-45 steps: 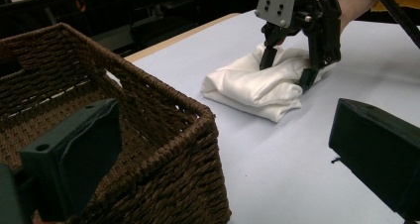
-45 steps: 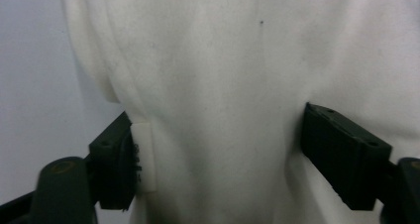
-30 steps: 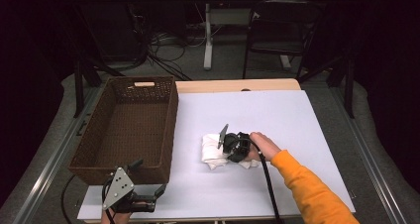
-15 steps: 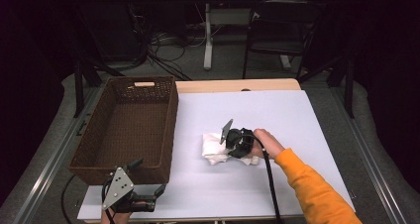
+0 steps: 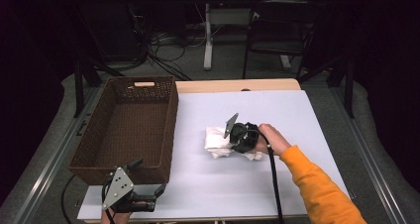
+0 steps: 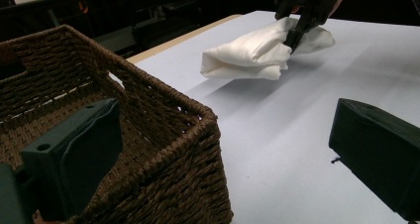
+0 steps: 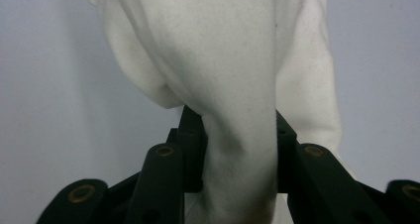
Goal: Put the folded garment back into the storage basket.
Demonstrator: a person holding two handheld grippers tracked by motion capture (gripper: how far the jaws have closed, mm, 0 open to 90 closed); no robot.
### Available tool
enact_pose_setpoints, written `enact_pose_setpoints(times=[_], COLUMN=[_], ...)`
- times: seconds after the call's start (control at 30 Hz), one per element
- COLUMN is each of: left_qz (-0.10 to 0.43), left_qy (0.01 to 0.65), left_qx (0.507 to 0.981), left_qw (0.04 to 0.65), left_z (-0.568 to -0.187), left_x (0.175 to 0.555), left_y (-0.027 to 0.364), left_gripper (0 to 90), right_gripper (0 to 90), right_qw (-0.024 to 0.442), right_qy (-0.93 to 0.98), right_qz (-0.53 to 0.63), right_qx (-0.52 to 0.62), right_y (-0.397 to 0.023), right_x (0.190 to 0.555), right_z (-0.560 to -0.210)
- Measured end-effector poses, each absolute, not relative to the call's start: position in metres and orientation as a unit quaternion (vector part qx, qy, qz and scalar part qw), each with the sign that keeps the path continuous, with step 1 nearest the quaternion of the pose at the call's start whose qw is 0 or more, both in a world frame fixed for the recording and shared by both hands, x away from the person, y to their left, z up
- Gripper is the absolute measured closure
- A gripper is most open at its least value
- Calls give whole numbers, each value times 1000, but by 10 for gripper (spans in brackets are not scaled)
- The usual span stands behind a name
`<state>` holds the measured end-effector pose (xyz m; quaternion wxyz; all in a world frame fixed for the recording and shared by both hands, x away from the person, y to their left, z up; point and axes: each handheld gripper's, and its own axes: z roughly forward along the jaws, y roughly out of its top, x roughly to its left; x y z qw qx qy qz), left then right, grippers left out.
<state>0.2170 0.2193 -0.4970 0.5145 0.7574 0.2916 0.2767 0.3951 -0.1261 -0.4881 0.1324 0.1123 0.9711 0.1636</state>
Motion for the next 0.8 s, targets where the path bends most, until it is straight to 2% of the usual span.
enact_pose_setpoints(times=[0.8], left_qz=[278], left_qy=[290], left_qx=[755], left_qw=[518], left_z=[-497], left_x=[216], left_y=[219], left_gripper=[0], right_gripper=[677], right_qw=[152], right_qy=[969], right_qz=[164], right_qx=[110], right_y=[-127], right_x=[395], right_z=[-462])
